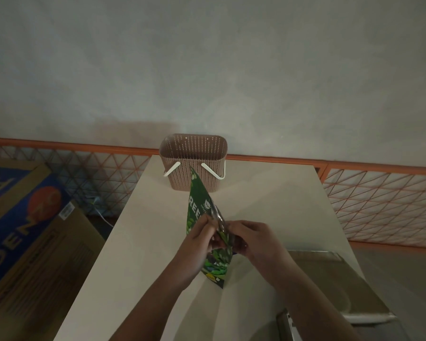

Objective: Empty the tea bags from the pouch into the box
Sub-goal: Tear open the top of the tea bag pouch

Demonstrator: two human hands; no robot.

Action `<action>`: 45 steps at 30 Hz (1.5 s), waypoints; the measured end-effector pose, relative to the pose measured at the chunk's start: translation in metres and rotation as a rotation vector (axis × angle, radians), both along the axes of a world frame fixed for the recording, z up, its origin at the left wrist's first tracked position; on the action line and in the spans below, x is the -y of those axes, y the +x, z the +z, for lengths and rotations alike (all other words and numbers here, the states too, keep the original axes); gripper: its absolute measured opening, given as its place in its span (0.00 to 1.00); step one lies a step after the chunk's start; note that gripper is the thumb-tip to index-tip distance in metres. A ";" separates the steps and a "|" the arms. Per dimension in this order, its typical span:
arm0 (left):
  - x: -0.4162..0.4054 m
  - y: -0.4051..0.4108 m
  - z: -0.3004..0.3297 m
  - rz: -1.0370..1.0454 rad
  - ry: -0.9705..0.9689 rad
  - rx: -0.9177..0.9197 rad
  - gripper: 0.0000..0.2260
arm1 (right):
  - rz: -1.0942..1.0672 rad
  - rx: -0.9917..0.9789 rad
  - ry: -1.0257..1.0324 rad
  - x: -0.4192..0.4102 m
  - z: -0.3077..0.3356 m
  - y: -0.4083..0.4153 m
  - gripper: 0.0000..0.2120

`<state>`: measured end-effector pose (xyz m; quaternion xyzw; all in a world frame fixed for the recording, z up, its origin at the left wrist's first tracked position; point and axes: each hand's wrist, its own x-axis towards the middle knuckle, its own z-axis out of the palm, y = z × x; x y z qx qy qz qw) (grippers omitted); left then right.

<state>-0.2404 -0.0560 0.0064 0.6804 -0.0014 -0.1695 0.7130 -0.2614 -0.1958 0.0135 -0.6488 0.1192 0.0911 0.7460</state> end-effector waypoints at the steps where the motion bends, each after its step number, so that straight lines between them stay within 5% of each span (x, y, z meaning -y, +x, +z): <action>1: 0.000 0.000 0.001 0.012 0.025 0.005 0.14 | -0.005 0.015 -0.018 0.000 0.000 0.000 0.10; 10: 0.008 0.015 0.018 0.137 0.356 0.198 0.15 | -0.014 0.108 -0.278 -0.003 0.003 0.005 0.07; 19: 0.011 0.015 0.012 0.077 0.309 0.210 0.15 | -0.110 0.259 -0.355 -0.007 0.000 0.003 0.07; 25: 0.013 0.007 0.011 0.091 0.114 0.068 0.11 | -0.103 0.033 0.041 -0.005 -0.001 0.003 0.09; 34: 0.014 0.025 0.017 0.146 0.287 0.183 0.13 | -0.065 0.076 -0.182 -0.004 0.003 0.010 0.15; 41: 0.015 0.021 0.010 0.061 0.285 0.206 0.14 | -0.095 0.237 -0.412 -0.002 0.011 0.015 0.05; 45: 0.015 0.019 0.007 0.078 0.195 0.170 0.15 | -0.116 0.129 -0.219 -0.002 0.007 0.015 0.09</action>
